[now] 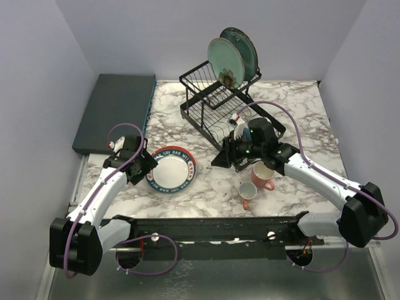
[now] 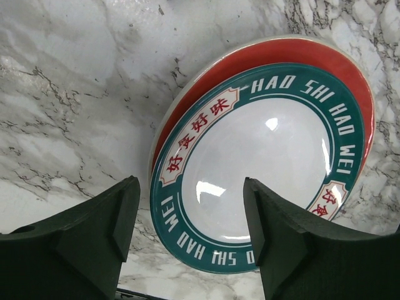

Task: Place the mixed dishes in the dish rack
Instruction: Pick up the plate at the center of the board.

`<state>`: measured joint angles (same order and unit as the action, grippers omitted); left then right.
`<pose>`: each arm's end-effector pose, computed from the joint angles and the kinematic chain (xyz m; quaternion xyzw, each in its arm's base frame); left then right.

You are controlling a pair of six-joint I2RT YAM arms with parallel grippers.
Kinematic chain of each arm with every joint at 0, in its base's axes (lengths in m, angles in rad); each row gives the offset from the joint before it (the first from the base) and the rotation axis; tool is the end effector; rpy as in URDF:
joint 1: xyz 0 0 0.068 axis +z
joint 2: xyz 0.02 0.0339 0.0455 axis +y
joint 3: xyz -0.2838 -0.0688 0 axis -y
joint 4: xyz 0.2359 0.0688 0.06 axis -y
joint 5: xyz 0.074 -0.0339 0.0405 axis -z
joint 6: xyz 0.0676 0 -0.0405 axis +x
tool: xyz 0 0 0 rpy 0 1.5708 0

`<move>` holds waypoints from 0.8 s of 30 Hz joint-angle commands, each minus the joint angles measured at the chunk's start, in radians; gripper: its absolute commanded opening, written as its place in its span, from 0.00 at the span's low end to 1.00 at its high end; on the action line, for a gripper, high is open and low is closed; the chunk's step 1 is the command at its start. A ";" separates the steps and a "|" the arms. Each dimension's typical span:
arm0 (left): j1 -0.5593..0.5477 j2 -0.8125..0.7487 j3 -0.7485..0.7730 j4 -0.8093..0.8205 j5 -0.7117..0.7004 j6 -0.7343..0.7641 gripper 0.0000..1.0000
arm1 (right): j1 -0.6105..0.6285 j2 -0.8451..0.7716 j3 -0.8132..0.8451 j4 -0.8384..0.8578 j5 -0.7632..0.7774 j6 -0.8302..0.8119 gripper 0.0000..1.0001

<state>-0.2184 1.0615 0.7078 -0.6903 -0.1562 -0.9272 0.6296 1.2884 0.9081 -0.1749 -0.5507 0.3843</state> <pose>0.1921 -0.0319 0.2142 -0.3531 0.8957 -0.0774 0.2590 0.2169 0.2017 0.2848 -0.2341 0.8184 0.4349 0.2937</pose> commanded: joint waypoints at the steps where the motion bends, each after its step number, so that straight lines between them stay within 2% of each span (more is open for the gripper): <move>1: -0.004 0.016 -0.028 0.027 -0.018 -0.018 0.70 | 0.009 -0.032 -0.030 0.038 0.009 -0.008 0.53; 24: -0.004 0.097 -0.070 0.108 0.049 0.001 0.38 | 0.008 -0.028 -0.067 0.064 -0.003 0.005 0.49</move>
<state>-0.2184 1.1416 0.6552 -0.6186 -0.1417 -0.9340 0.6296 1.2774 0.8597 -0.1429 -0.5510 0.3855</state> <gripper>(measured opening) 0.400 0.494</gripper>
